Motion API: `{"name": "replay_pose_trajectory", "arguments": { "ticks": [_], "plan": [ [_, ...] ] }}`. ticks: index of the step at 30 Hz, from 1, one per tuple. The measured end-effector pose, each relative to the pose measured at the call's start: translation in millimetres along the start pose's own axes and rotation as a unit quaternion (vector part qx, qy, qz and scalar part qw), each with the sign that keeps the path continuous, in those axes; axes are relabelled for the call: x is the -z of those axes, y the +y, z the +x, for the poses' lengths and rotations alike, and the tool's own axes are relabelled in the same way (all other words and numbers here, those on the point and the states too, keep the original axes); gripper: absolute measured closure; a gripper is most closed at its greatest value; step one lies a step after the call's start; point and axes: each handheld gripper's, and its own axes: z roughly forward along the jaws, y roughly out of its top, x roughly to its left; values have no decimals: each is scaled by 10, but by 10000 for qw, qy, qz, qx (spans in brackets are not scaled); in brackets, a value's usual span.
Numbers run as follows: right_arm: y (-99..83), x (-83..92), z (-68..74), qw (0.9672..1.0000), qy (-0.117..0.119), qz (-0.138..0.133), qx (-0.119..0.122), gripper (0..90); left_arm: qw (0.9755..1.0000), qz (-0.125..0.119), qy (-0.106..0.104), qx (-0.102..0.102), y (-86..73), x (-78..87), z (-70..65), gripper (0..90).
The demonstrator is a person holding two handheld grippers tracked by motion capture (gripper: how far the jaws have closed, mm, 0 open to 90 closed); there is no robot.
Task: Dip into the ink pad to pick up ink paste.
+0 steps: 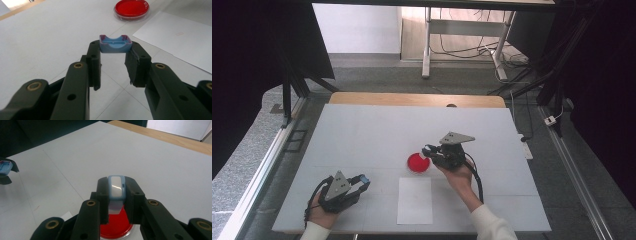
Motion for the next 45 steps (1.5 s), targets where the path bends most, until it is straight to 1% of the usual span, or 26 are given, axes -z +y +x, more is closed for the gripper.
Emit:
{"name": "replay_pose_trajectory", "arguments": {
  "ticks": [5,7,10,13,16,22,23,27,45],
  "plan": [
    [11,-73,-19,9999,-15,87,49,747,10000,2,9,25,-4,0,4,660],
    [9,-111,-25,9999,4,103,28,747,10000,0,0,25,-4,-2,4,660],
    [4,-159,-33,9997,5,245,63,747,10000,0,13,31,-3,0,1,660],
    [-12,-203,-28,9994,16,330,54,747,10000,-3,17,31,-3,2,2,660],
    [-18,-222,-23,9989,24,465,99,747,10000,2,14,31,-4,-1,2,660],
    [-20,-248,-11,9982,31,595,103,747,10000,2,7,23,-3,-2,1,660],
    [-24,-258,-11,9982,44,585,119,747,10000,3,8,23,-3,-1,1,660],
    [-26,-279,7,9974,33,696,180,747,10000,1,7,21,-3,-1,1,660],
    [-44,-337,59,9953,-40,886,396,747,10000,1,-1,14,-2,-4,-2,659]
  ]
}}
